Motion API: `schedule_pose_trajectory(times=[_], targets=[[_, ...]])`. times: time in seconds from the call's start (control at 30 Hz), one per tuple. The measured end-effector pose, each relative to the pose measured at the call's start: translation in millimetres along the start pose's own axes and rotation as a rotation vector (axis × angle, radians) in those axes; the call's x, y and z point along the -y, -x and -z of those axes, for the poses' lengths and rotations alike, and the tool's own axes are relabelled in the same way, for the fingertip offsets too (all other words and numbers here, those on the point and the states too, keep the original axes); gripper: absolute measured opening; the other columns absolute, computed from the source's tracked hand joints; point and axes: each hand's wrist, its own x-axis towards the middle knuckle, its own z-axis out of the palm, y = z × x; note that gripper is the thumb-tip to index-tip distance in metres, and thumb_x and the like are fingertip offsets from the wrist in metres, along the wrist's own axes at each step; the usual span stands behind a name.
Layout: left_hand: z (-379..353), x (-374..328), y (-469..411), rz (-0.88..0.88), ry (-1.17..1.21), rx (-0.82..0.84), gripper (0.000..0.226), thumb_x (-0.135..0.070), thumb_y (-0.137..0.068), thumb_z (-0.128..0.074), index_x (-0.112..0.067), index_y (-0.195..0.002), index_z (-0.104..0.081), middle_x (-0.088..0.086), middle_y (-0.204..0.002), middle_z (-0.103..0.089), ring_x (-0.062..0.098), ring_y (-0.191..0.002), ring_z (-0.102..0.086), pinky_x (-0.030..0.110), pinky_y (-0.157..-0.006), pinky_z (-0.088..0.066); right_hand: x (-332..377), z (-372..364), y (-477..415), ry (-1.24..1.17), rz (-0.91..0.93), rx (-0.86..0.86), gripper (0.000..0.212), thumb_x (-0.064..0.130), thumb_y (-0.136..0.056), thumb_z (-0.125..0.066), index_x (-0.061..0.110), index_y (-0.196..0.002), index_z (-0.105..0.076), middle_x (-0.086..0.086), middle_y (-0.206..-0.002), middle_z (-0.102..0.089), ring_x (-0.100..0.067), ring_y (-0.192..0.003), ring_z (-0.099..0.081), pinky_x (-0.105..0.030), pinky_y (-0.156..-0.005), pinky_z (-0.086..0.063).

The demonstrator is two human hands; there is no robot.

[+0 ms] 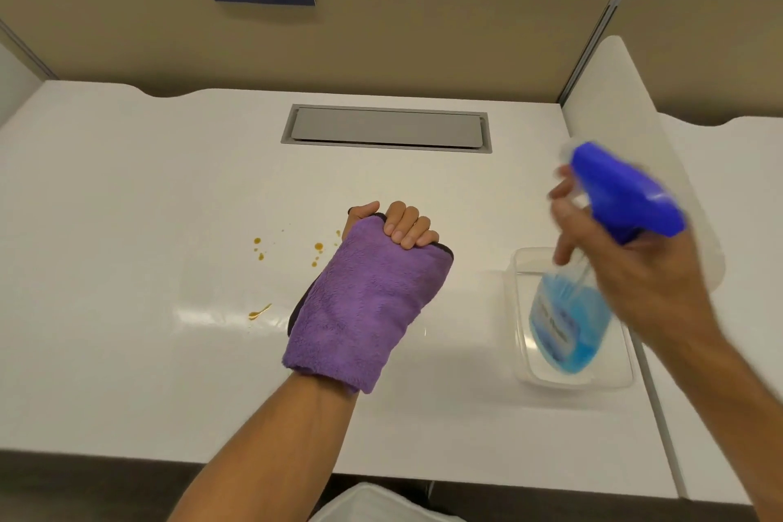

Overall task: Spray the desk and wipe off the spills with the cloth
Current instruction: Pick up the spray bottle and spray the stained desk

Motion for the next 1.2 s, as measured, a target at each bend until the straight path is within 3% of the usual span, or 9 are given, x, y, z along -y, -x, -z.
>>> schedule_pose_trajectory(times=[0.17,0.33,0.5,0.6,0.7,0.77,0.87,1.07,1.2], targets=[[2.7,-5.9,-3.2,0.002,0.046,-0.007,0.042,-0.041,-0.072,-0.038,-0.013,-0.044,-0.052,-0.001,-0.043,-0.049,0.015,-0.042,-0.048,0.026,-0.056,-0.041,-9.8,-35.6,34.5,0.046,-0.216,0.296,0.019,0.032,-0.089,-0.07,0.015,-0.098,-0.073,0.003,-0.059,-0.064,-0.008,-0.051,-0.059,-0.015,-0.056,-0.05],[4.8,-11.6,-9.8,-0.007,0.031,-0.004,0.035,-0.041,-0.071,-0.051,-0.012,-0.053,-0.056,0.001,-0.053,-0.056,0.018,-0.054,-0.055,0.028,-0.066,-0.05,-16.2,-60.5,49.0,0.131,-0.302,0.424,0.017,0.035,-0.093,-0.068,0.018,-0.088,-0.069,-0.002,-0.06,-0.064,-0.005,-0.051,-0.06,-0.015,-0.054,-0.052],[21.3,-3.0,-10.4,-0.008,0.15,-0.065,0.035,-0.04,-0.083,-0.065,-0.006,-0.085,-0.071,0.012,-0.106,-0.075,0.035,-0.115,-0.068,0.049,-0.102,-0.047,-18.5,-73.5,46.3,0.26,-0.333,0.42,0.03,0.04,-0.091,-0.068,0.011,-0.081,-0.065,-0.008,-0.065,-0.069,-0.004,-0.048,-0.058,-0.012,-0.05,-0.048],[16.9,-4.0,-10.0,-0.003,0.136,-0.073,0.037,-0.039,-0.084,-0.065,-0.004,-0.09,-0.073,0.015,-0.119,-0.073,0.039,-0.127,-0.062,0.052,-0.105,-0.045,-16.2,-76.5,47.1,0.278,-0.333,0.365,0.028,0.035,-0.091,-0.068,0.01,-0.082,-0.064,-0.007,-0.066,-0.069,-0.007,-0.048,-0.058,-0.013,-0.049,-0.048],[15.7,-8.7,-6.4,-0.005,0.105,-0.094,0.035,-0.039,-0.08,-0.067,-0.006,-0.087,-0.074,0.011,-0.105,-0.076,0.034,-0.11,-0.07,0.046,-0.096,-0.051,-9.3,-74.1,52.4,0.225,-0.317,0.354,0.019,0.034,-0.092,-0.069,0.017,-0.084,-0.064,-0.005,-0.069,-0.068,-0.015,-0.054,-0.062,-0.013,-0.051,-0.049],[8.2,-15.8,-5.8,0.007,0.068,-0.123,0.03,-0.038,-0.075,-0.064,-0.009,-0.07,-0.07,0.005,-0.076,-0.071,0.024,-0.077,-0.071,0.035,-0.076,-0.056,-3.5,-71.8,57.9,0.201,-0.301,0.361,0.02,0.034,-0.092,-0.07,0.015,-0.087,-0.065,-0.008,-0.071,-0.067,-0.024,-0.062,-0.062,-0.018,-0.054,-0.051],[-6.1,-25.3,-6.7,0.008,-0.028,-0.051,0.043,-0.041,-0.072,-0.038,-0.014,-0.043,-0.056,-0.001,-0.042,-0.051,0.014,-0.04,-0.05,0.022,-0.051,-0.04,3.7,-72.8,67.2,0.172,-0.276,0.402,0.019,0.031,-0.091,-0.07,0.014,-0.086,-0.066,-0.01,-0.073,-0.065,-0.027,-0.064,-0.059,-0.028,-0.057,-0.052],[-8.0,-27.1,-11.6,0.011,0.0,0.074,0.048,-0.038,-0.073,-0.031,-0.012,-0.039,-0.051,0.0,-0.037,-0.047,0.015,-0.035,-0.047,0.022,-0.048,-0.033,5.8,-78.2,82.1,0.179,-0.251,0.463,0.028,0.027,-0.091,-0.07,0.004,-0.079,-0.059,-0.019,-0.069,-0.059,-0.014,-0.055,-0.046,-0.029,-0.054,-0.042],[-9.8,-24.8,-12.9,0.009,-0.001,0.1,0.047,-0.038,-0.073,-0.031,-0.012,-0.039,-0.052,0.001,-0.038,-0.047,0.015,-0.035,-0.047,0.023,-0.048,-0.034,4.7,-71.6,88.9,0.145,-0.211,0.405,0.025,0.024,-0.091,-0.071,0.008,-0.076,-0.06,-0.015,-0.066,-0.059,-0.032,-0.06,-0.053,-0.038,-0.056,-0.047]])
